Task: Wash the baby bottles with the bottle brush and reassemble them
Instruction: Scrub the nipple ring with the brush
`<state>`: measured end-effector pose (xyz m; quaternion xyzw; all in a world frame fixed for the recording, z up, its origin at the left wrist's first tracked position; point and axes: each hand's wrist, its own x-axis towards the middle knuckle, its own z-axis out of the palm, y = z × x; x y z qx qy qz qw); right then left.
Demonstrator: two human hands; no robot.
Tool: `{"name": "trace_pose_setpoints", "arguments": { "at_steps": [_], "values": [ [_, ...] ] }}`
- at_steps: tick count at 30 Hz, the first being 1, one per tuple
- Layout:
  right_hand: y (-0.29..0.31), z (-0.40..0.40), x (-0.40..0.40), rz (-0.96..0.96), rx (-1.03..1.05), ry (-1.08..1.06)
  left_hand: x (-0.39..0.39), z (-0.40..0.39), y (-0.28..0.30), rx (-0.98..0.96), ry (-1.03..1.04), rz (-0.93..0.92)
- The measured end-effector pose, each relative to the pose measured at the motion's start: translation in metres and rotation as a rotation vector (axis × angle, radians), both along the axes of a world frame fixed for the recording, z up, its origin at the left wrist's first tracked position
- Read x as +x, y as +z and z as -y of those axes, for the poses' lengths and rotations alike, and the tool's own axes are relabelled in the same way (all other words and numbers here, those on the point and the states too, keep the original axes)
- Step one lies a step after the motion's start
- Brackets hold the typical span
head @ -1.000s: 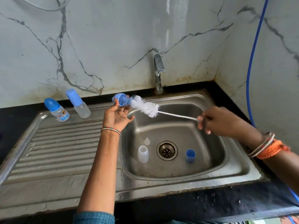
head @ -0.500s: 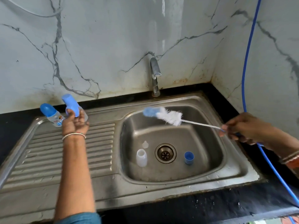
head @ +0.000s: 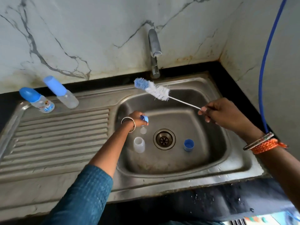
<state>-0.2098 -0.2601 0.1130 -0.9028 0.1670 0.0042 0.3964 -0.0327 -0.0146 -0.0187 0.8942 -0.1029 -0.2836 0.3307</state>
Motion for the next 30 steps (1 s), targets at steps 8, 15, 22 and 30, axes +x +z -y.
{"name": "trace_pose_setpoints", "arguments": {
  "at_steps": [8, 15, 22, 30],
  "values": [
    [-0.018, 0.007, 0.028, -0.045, -0.04, 0.091, 0.045, 0.014, -0.064, 0.279, -0.285, 0.171],
    [-0.033, 0.006, 0.046, -0.113, 0.017, 0.157, 0.061, 0.022, -0.097, 0.266, -0.393, 0.185],
    [-0.04, 0.002, 0.052, -0.082, 0.005, 0.177, 0.052, 0.021, -0.095, 0.226, -0.312, 0.269],
    [-0.032, -0.002, 0.047, -0.05, -0.052, 0.183, 0.04, 0.003, -0.086, 0.458, -0.4, 0.198]
  ]
}}
